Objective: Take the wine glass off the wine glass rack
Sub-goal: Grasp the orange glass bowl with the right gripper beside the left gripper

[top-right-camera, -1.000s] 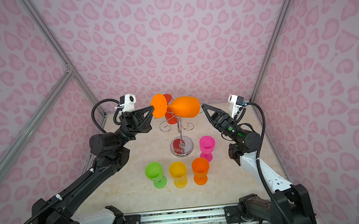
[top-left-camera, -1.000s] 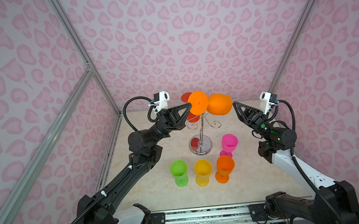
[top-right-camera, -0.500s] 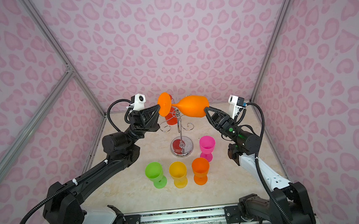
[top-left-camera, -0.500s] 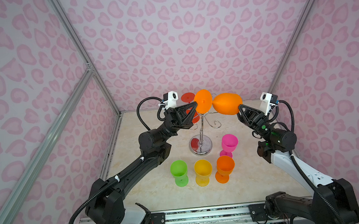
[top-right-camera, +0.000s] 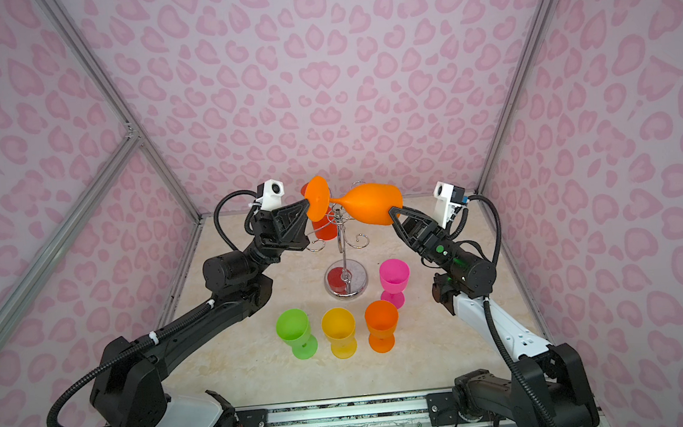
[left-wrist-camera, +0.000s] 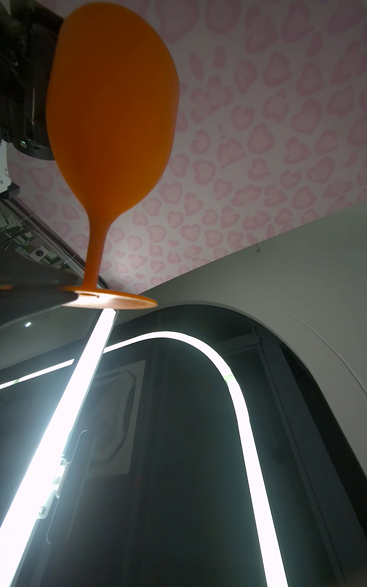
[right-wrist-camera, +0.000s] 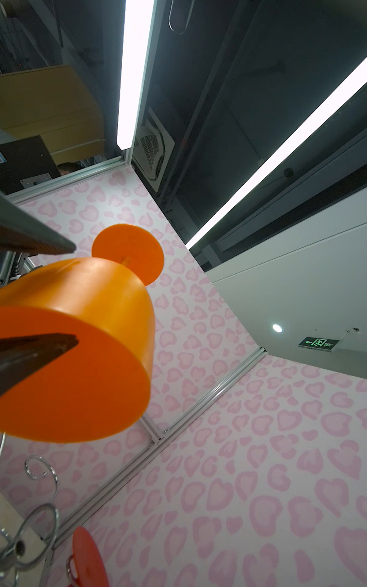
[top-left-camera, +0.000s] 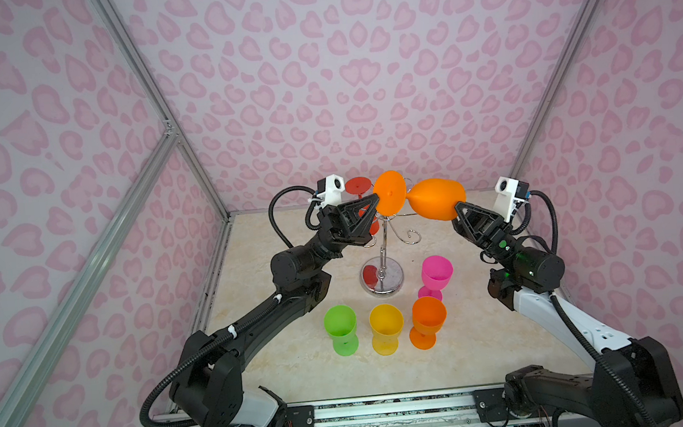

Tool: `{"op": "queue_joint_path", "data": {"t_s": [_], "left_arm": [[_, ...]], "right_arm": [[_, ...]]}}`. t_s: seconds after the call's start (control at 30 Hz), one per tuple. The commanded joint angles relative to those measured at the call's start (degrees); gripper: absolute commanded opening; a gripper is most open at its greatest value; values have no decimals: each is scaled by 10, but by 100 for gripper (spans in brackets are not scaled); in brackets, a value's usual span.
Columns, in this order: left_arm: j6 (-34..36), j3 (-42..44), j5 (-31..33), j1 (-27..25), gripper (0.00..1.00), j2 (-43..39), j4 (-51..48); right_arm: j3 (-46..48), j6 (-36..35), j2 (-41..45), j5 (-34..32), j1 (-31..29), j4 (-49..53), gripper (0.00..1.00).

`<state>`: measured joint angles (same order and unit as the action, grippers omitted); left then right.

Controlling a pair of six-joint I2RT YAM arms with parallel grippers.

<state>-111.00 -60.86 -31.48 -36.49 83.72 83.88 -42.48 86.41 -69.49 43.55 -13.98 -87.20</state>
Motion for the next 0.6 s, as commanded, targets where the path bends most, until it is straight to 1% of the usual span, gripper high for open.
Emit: {"op": "queue_joint_path", "data": {"t_s": [0.0, 0.23, 0.47, 0.57], "left_arm": [[-5, -11, 7, -1, 2, 6, 34], [-6, -15, 7, -3, 2, 12, 35], [-8, -15, 8, -5, 2, 15, 38], [-7, -17, 9, -6, 2, 17, 42]], "right_arm": [[4, 2, 1, 13, -2, -22, 39], [9, -1, 7, 15, -4, -21, 31], [10, -2, 10, 11, -4, -21, 25], [14, -1, 13, 4, -5, -21, 20]]}}
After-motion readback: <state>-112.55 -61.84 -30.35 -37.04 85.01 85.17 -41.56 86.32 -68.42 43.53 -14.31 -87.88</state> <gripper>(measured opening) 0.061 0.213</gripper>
